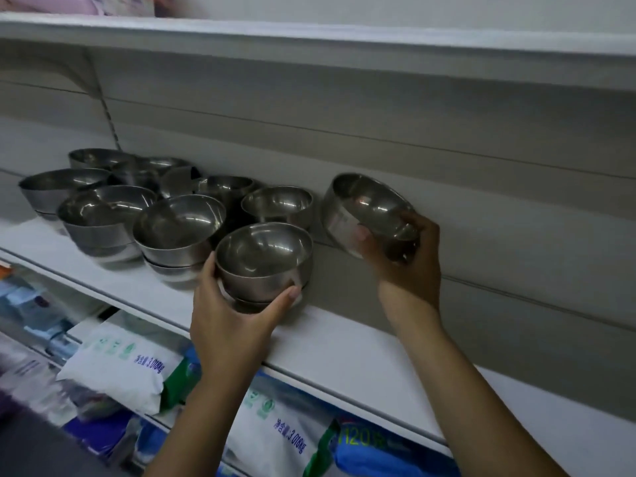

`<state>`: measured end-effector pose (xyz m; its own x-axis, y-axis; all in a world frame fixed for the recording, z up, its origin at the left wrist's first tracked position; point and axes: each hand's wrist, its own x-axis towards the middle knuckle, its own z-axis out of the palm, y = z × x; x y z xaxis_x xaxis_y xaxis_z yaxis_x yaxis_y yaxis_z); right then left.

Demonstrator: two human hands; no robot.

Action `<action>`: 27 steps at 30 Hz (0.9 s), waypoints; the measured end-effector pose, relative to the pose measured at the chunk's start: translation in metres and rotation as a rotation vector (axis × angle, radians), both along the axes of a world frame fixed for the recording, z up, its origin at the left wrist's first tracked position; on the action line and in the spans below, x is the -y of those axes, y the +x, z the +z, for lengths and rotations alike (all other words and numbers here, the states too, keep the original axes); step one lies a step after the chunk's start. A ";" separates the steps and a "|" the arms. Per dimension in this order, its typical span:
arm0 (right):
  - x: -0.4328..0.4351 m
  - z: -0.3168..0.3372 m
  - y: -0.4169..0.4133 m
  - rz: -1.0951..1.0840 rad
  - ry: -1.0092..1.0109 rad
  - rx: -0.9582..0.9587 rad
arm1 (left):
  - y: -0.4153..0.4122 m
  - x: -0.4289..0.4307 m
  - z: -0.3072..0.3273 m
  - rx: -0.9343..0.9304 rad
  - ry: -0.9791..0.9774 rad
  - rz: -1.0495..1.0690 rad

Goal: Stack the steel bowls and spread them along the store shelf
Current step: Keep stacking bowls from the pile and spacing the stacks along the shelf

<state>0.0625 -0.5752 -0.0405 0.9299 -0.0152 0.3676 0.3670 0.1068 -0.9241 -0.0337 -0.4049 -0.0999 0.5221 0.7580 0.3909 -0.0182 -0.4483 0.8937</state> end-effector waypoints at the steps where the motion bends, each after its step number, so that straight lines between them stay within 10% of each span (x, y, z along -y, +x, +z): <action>1: -0.002 0.007 -0.007 0.059 0.009 0.021 | 0.000 0.000 0.000 -0.012 0.008 -0.003; 21: -0.071 -0.002 -0.038 0.257 -0.303 -0.012 | -0.023 -0.078 0.012 -0.049 -0.147 -0.684; 27: -0.089 -0.016 -0.053 0.136 -0.365 -0.066 | -0.031 -0.096 0.009 0.056 -0.038 -0.498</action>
